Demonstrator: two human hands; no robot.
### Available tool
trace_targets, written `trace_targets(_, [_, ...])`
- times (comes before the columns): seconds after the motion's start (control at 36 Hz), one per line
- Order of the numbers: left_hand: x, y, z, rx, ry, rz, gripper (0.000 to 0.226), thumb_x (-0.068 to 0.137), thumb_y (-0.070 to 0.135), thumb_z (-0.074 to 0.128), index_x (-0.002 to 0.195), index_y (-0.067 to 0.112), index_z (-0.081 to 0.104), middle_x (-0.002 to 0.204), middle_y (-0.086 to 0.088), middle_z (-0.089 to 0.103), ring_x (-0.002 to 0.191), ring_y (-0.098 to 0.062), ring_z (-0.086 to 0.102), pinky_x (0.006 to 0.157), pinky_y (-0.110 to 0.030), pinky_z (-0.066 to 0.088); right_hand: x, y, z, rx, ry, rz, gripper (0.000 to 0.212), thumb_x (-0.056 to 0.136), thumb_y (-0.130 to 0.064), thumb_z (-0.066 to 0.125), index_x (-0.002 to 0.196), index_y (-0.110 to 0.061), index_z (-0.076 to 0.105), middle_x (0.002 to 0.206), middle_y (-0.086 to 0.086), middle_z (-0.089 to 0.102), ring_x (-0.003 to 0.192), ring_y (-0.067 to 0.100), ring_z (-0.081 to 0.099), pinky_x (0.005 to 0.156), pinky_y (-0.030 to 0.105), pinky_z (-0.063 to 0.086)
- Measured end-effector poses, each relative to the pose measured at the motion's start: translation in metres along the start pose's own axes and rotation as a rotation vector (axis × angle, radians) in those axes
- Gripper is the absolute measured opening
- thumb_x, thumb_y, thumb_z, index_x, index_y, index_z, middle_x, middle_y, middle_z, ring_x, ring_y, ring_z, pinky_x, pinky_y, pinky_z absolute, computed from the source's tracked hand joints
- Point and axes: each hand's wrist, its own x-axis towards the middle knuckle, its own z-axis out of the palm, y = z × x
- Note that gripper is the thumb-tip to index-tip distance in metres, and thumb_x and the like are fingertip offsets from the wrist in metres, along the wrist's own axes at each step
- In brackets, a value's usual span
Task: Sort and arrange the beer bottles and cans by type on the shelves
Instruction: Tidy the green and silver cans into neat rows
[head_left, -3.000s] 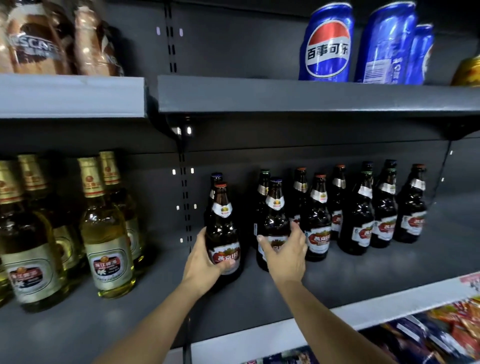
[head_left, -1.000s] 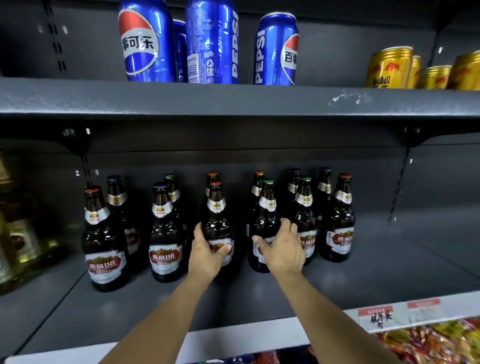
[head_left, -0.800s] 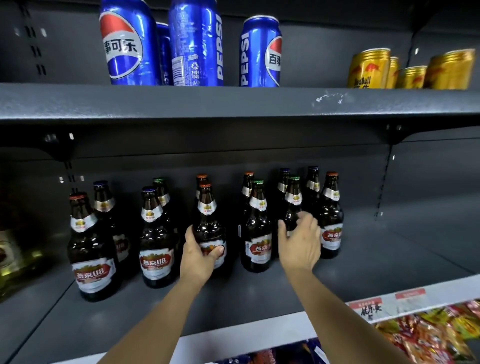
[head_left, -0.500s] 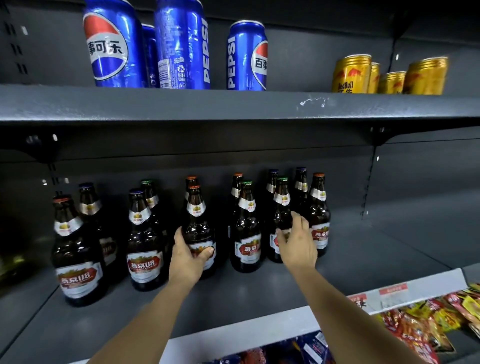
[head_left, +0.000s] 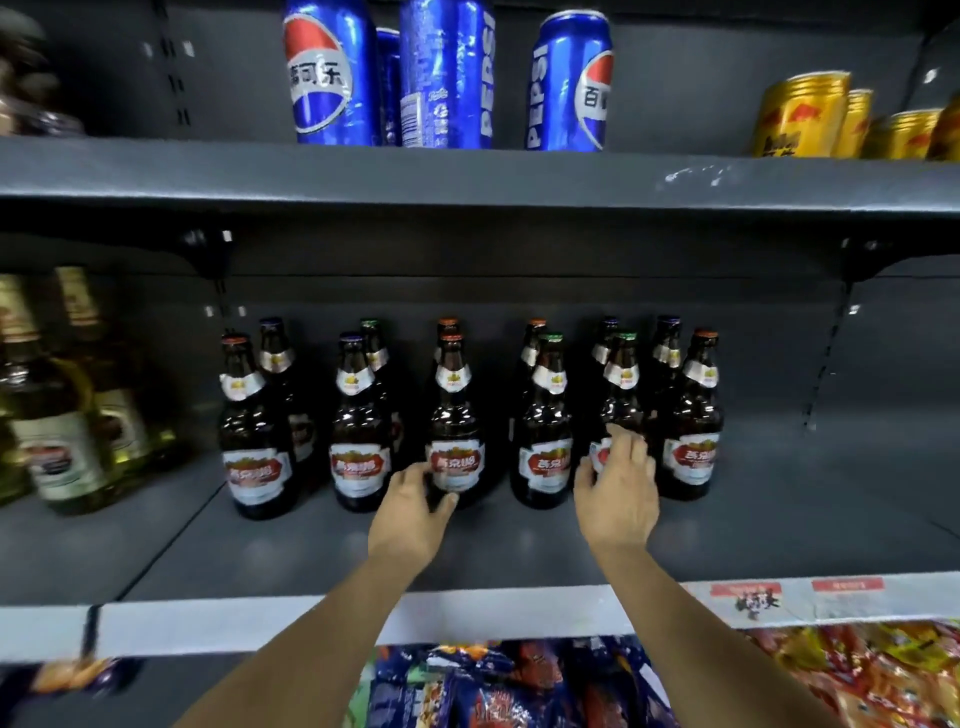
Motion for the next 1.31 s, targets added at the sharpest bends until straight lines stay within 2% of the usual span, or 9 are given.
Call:
trace_targets(0.08, [-0.012, -0.006, -0.014, 0.118, -0.014, 0.014, 0.049, 0.095, 0.037, 0.056, 0.138, 0.016, 0.043, 0.138, -0.006, 0.046, 0.121, -0.026, 0.051, 0.093, -0.034, 0.044, -0.016, -0.011, 0.01, 0.023, -0.034, -0.054, 0.041, 0.087, -0.017, 0.064, 0.126, -0.006, 0.054, 0.122, 0.014, 0.055, 0.11, 0.035, 0.054, 0.078, 0.046, 0.051])
trace_targets(0.19, [-0.026, -0.018, -0.038, 0.218, -0.02, -0.003, 0.051, 0.097, 0.042, 0.051, 0.141, 0.021, 0.04, 0.141, -0.001, 0.045, 0.126, -0.022, 0.046, 0.094, -0.035, 0.046, -0.034, -0.027, 0.021, 0.003, -0.14, -0.075, 0.039, 0.088, -0.016, 0.063, 0.124, -0.004, 0.054, 0.122, 0.016, 0.055, 0.112, 0.036, 0.052, 0.08, 0.045, 0.049])
trace_targets(0.31, [-0.04, -0.037, -0.067, 0.256, 0.016, 0.0, 0.048, 0.097, 0.043, 0.05, 0.138, 0.021, 0.042, 0.135, -0.003, 0.047, 0.123, -0.024, 0.047, 0.089, -0.038, 0.046, -0.051, -0.049, 0.027, 0.001, -0.217, -0.115, 0.04, 0.091, -0.019, 0.058, 0.129, -0.009, 0.053, 0.127, 0.012, 0.053, 0.116, 0.032, 0.048, 0.083, 0.044, 0.048])
trace_targets(0.42, [-0.053, -0.067, -0.1, 0.286, 0.04, -0.014, 0.047, 0.097, 0.043, 0.049, 0.138, 0.02, 0.041, 0.133, -0.004, 0.047, 0.121, -0.025, 0.047, 0.086, -0.037, 0.045, -0.071, -0.083, 0.037, 0.0, -0.241, -0.144, 0.037, 0.092, -0.018, 0.057, 0.127, -0.008, 0.053, 0.122, 0.013, 0.055, 0.113, 0.033, 0.05, 0.081, 0.043, 0.047])
trace_targets(0.69, [-0.082, -0.164, -0.207, 0.349, 0.056, -0.073, 0.047, 0.098, 0.044, 0.047, 0.137, 0.018, 0.042, 0.132, -0.003, 0.047, 0.123, -0.023, 0.043, 0.092, -0.035, 0.042, -0.152, -0.214, 0.082, 0.041, -0.339, -0.32, 0.035, 0.093, -0.02, 0.053, 0.128, -0.012, 0.053, 0.124, 0.007, 0.056, 0.116, 0.029, 0.05, 0.086, 0.041, 0.047])
trace_targets(1.0, [-0.108, -0.278, -0.318, 0.414, 0.145, -0.137, 0.049, 0.097, 0.045, 0.046, 0.139, 0.022, 0.039, 0.138, 0.002, 0.045, 0.129, -0.018, 0.04, 0.094, -0.033, 0.042, -0.224, -0.353, 0.138, 0.096, -0.391, -0.371, 0.037, 0.095, -0.022, 0.051, 0.132, -0.016, 0.05, 0.128, 0.005, 0.054, 0.12, 0.025, 0.046, 0.093, 0.036, 0.04])
trace_targets(1.17, [-0.102, -0.329, -0.368, 0.474, 0.185, -0.144, 0.045, 0.097, 0.046, 0.046, 0.135, 0.021, 0.043, 0.135, 0.003, 0.047, 0.127, -0.017, 0.041, 0.093, -0.029, 0.039, -0.257, -0.43, 0.176, 0.143, -0.433, -0.451, 0.035, 0.095, -0.022, 0.051, 0.129, -0.017, 0.051, 0.129, 0.003, 0.054, 0.12, 0.024, 0.047, 0.088, 0.036, 0.043])
trace_targets(1.31, [-0.08, -0.376, -0.414, 0.499, 0.206, -0.176, 0.049, 0.098, 0.045, 0.046, 0.14, 0.022, 0.039, 0.139, 0.002, 0.045, 0.13, -0.018, 0.039, 0.098, -0.03, 0.038, -0.273, -0.496, 0.216, 0.19, -0.451, -0.546, 0.038, 0.094, -0.023, 0.053, 0.131, -0.019, 0.05, 0.131, 0.002, 0.054, 0.123, 0.023, 0.046, 0.095, 0.036, 0.041])
